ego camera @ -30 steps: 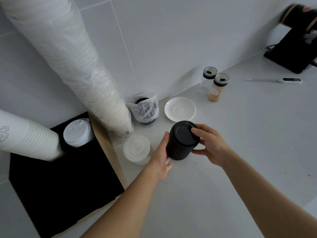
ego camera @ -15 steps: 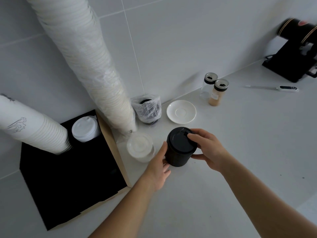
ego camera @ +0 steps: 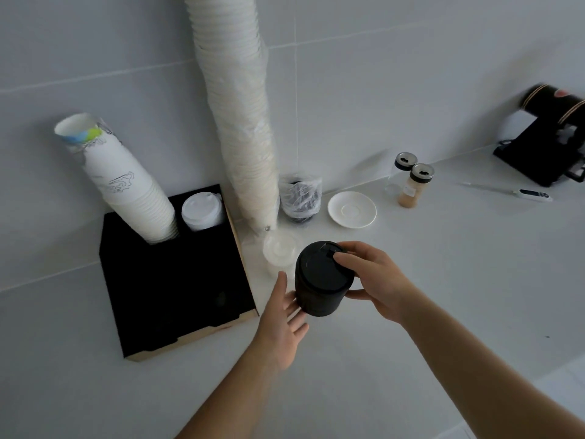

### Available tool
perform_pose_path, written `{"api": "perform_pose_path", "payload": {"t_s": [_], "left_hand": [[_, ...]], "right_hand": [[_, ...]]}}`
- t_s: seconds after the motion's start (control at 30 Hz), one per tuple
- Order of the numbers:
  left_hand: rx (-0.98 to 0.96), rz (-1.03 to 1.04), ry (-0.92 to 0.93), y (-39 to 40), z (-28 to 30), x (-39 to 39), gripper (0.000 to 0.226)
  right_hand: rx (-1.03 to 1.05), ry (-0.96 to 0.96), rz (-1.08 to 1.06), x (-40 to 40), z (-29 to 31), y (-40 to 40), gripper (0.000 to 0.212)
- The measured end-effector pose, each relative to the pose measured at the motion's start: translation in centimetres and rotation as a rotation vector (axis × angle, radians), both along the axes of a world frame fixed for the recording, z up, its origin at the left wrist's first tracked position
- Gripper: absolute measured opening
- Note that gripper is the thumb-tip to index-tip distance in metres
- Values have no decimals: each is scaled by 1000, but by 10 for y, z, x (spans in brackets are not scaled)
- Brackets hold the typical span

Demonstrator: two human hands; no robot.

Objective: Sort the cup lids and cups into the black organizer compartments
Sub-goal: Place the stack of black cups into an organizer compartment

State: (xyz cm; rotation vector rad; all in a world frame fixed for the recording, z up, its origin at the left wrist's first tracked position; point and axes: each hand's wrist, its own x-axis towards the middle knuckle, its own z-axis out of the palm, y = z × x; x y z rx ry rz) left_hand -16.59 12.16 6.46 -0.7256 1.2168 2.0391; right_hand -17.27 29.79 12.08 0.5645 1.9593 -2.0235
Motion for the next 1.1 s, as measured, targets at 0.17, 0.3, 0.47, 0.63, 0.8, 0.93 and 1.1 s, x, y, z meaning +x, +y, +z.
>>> {"api": "perform_pose_path", "payload": {"t_s": [0.17, 0.3, 0.47, 0.63, 0.8, 0.93, 1.1], "left_hand": [[22, 123, 31, -31, 7, 20, 79], [4, 214, 62, -59, 10, 34, 73], [11, 337, 101, -99, 16, 54, 70], [28, 446, 97, -130, 15, 70, 72], [63, 564, 77, -149, 14, 80, 73], [111, 635, 77, -159, 14, 82, 73], [135, 724, 86, -166, 12, 75, 65]], "right_hand": [[19, 28, 78, 3, 13, -31, 19], [35, 48, 159, 2, 20, -62, 18], [29, 49, 260, 1, 27, -106, 18], [20, 46, 317, 3, 27, -144, 18], [14, 44, 361, 1, 30, -175, 17], [22, 51, 395, -4, 32, -192, 17], [51, 53, 411, -16, 31, -210, 20]]}}
